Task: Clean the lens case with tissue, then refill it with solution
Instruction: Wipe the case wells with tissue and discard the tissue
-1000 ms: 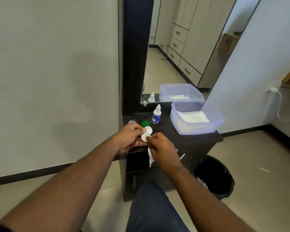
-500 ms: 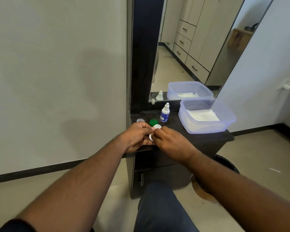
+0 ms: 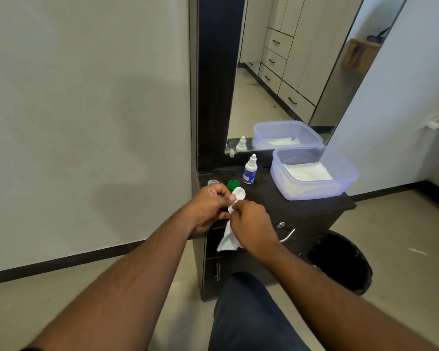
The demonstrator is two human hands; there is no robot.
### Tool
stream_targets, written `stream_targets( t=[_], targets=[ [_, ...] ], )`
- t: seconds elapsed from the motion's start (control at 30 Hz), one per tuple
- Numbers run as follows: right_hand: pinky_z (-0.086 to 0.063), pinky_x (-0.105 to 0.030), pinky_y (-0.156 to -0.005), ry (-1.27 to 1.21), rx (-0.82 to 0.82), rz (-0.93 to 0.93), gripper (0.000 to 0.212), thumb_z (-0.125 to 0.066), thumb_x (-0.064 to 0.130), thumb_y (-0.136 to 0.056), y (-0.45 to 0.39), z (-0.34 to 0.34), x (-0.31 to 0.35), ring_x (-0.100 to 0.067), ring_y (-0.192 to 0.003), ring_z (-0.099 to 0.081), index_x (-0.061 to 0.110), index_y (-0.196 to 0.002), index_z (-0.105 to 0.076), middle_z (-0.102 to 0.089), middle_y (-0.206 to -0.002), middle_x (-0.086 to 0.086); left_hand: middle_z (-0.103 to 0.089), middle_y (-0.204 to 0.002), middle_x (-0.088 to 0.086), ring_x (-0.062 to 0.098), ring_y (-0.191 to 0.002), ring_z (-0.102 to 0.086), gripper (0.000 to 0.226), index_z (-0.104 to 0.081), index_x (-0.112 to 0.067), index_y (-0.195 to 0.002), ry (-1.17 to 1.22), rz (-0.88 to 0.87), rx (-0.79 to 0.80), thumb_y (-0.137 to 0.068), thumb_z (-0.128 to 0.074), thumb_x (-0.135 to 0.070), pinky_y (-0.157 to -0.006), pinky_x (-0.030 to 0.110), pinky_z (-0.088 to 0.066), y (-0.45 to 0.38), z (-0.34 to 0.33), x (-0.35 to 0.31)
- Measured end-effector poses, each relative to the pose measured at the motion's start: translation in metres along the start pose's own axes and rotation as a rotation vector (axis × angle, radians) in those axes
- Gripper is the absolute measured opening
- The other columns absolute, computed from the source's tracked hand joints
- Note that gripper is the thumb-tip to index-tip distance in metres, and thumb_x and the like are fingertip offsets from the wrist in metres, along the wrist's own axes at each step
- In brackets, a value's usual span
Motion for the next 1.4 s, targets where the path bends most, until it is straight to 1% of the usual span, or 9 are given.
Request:
stream_targets(
  t=[0.23,0.33,0.53,0.63,0.73,0.87,0.97,1.17,1.4],
  targets=[
    [-0.056,-0.033,-0.055,-1.432,0.034,-0.838,0.017,-0.058,-0.001,-0.087,0.007,-0.029,-0.012,-0.028,-0.078,-0.068,0.004,-0.102,-0.063,-0.068,-0.096,-0.016,-0.071,-0.076,0.010,0.015,-0.067,-0.072,0.015,-0.055,-0.007,-0.080,0.037,-0.026,0.027,-0.090,-0.058,0.004,-0.056,0.026,-0.057,0.004,-0.001,-0.004],
    [-0.049,-0.021,-0.040,-2.031,0.087,-0.864,0.019,-0.042,0.001,-0.093,0.014,-0.033,0.000,-0.018,-0.065,-0.060,0.004,-0.098,-0.060,-0.060,-0.087,-0.013,-0.072,-0.094,0.019,0.035,-0.098,-0.068,0.015,-0.056,-0.009,-0.081,0.085,-0.023,0.085,-0.091,-0.057,0.002,-0.077,0.036,-0.059,0.002,-0.003,-0.002],
    [-0.042,-0.014,-0.043,-2.216,0.023,-0.669,0.018,-0.044,0.010,-0.084,0.031,-0.017,0.002,-0.008,-0.061,-0.045,0.003,-0.092,-0.059,-0.055,-0.073,-0.007,-0.069,-0.098,0.025,0.028,-0.075,-0.073,0.010,-0.053,-0.003,-0.087,0.162,0.011,0.012,-0.096,-0.049,-0.001,-0.059,0.032,-0.061,0.005,-0.004,-0.001],
    [-0.054,-0.023,-0.053,-2.023,-0.073,-0.592,0.019,-0.047,0.010,-0.095,0.027,0.002,-0.012,-0.013,-0.061,-0.061,0.006,-0.103,-0.064,-0.065,-0.073,-0.009,-0.070,-0.098,0.026,0.030,-0.082,-0.073,0.005,-0.055,-0.001,-0.091,0.164,0.046,0.003,-0.095,-0.051,-0.001,-0.065,0.036,-0.062,0.003,-0.003,0.002],
    [-0.056,-0.029,-0.074,-1.352,-0.162,-0.370,0.017,-0.056,0.009,-0.093,0.014,0.028,-0.027,-0.019,-0.085,-0.069,0.012,-0.106,-0.067,-0.072,-0.096,-0.009,-0.073,-0.094,0.023,0.033,-0.086,-0.072,0.006,-0.056,0.000,-0.098,0.130,0.059,-0.010,-0.094,-0.054,-0.004,-0.071,0.040,-0.061,0.000,-0.003,0.002],
    [-0.050,-0.022,-0.080,-0.063,-0.178,0.372,0.032,-0.061,0.007,-0.089,0.000,0.046,-0.019,-0.012,-0.095,-0.060,0.011,-0.120,-0.063,-0.061,-0.108,-0.002,-0.070,-0.097,0.027,0.032,-0.082,-0.073,0.012,-0.056,0.002,-0.104,0.124,0.084,0.014,-0.096,-0.051,-0.005,-0.063,0.034,-0.062,0.005,-0.007,-0.002],
    [-0.056,-0.031,-0.060,0.499,-0.109,0.824,0.052,-0.079,0.006,-0.069,0.003,0.039,-0.009,-0.024,-0.081,-0.065,0.006,-0.118,-0.063,-0.064,-0.104,-0.012,-0.069,-0.098,0.023,0.030,-0.079,-0.073,0.011,-0.057,0.001,-0.105,0.091,0.103,0.009,-0.096,-0.051,-0.004,-0.057,0.030,-0.060,0.006,-0.007,-0.003],
    [-0.046,-0.028,-0.053,0.817,-0.040,1.282,0.041,-0.082,0.021,-0.067,0.002,0.035,-0.001,-0.018,-0.069,-0.057,0.010,-0.103,-0.067,-0.062,-0.092,-0.007,-0.064,-0.086,0.013,0.017,-0.068,-0.068,0.007,-0.058,0.000,-0.098,0.034,0.092,0.021,-0.096,-0.051,-0.003,-0.053,0.025,-0.059,0.006,-0.008,-0.005],
    [-0.046,-0.032,-0.051,0.972,0.047,1.340,0.023,-0.074,0.022,-0.074,-0.007,0.033,0.008,-0.021,-0.064,-0.056,0.010,-0.093,-0.067,-0.063,-0.087,-0.010,-0.063,-0.083,0.011,0.014,-0.065,-0.069,0.010,-0.059,-0.003,-0.091,-0.045,0.102,0.025,-0.094,-0.051,0.003,-0.056,0.026,-0.058,0.004,-0.008,-0.004]
  ],
)
Point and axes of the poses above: each hand's wrist, its own y-axis away from the middle knuckle, its own z-axis out of the back of the hand, x = y × z, the point moved 5 cm from there along -y, towards the middle knuckle
